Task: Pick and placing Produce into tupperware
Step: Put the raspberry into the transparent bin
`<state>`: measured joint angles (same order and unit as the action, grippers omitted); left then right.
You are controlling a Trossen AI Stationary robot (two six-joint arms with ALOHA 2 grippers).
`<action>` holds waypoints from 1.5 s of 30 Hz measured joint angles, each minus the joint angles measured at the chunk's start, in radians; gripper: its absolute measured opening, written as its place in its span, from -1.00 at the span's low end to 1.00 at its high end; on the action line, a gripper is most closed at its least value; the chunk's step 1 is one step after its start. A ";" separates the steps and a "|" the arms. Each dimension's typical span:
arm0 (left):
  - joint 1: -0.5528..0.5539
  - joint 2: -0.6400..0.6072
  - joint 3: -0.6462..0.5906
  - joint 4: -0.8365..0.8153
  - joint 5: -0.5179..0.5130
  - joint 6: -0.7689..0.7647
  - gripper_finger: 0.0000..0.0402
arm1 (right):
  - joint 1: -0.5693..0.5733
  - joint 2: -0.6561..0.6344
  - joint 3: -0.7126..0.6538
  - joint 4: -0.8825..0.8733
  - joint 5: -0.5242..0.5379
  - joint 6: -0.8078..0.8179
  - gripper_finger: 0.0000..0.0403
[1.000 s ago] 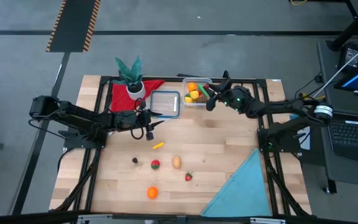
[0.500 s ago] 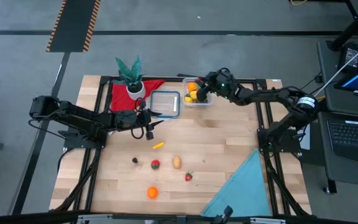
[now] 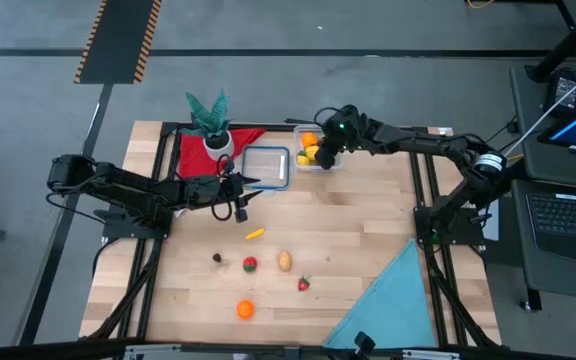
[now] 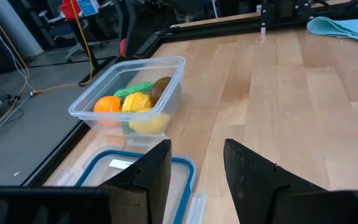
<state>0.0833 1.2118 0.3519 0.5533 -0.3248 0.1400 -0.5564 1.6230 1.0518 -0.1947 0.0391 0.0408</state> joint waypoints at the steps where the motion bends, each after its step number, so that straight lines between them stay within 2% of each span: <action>1: 0.000 0.000 0.000 0.000 0.000 -0.004 -0.30 | 0.000 0.006 0.018 -0.030 0.000 0.000 -0.51; 7: 0.000 0.000 0.000 0.000 0.000 -0.004 -0.30 | 0.004 0.060 0.083 -0.126 0.000 -0.046 -0.51; 19: 0.000 0.000 0.000 0.000 0.000 -0.001 -0.30 | 0.004 0.202 0.199 -0.073 -0.086 -0.131 -0.51; 28: 0.000 0.000 0.000 -0.005 0.000 0.002 -0.30 | -0.020 0.322 0.335 -0.149 -0.088 -0.157 -0.51; 37: 0.000 0.000 0.000 -0.046 0.000 0.002 -0.30 | -0.033 0.367 0.384 -0.200 -0.113 -0.153 -0.51; 45: 0.000 0.000 0.000 -0.048 0.000 0.002 -0.30 | -0.033 0.367 0.385 -0.183 -0.113 -0.128 -0.21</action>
<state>0.0830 1.2121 0.3519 0.5051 -0.3248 0.1421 -0.5892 1.9903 1.4366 -0.3780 -0.0734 -0.0875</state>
